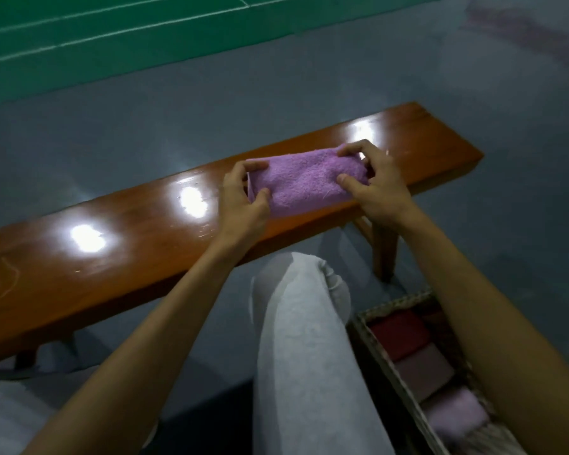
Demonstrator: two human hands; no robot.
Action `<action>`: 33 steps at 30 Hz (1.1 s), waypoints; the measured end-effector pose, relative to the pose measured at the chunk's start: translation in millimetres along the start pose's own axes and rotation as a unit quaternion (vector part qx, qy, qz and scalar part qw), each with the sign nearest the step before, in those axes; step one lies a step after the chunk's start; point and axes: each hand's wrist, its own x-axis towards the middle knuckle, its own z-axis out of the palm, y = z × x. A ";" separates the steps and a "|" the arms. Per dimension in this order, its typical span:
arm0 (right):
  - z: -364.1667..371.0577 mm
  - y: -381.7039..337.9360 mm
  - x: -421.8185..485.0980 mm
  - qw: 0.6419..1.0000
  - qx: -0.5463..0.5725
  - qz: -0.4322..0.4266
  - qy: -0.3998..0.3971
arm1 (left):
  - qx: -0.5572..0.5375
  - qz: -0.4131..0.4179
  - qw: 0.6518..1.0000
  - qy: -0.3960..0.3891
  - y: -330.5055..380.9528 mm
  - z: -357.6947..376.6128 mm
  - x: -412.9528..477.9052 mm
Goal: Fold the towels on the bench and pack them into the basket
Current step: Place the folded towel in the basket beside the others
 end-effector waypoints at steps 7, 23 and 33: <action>-62.7 46.5 -23.0 0.998 -0.015 0.033 0.045 | 0.004 0.008 0.999 -0.039 27.1 76.4 -11.9; -139.4 150.7 -119.6 0.974 -0.103 0.189 0.075 | -0.003 -0.063 0.994 -0.090 52.1 236.5 -94.3; -112.2 218.5 -216.5 0.928 -0.244 0.281 0.010 | 0.061 -0.212 0.964 -0.149 12.4 301.2 -187.1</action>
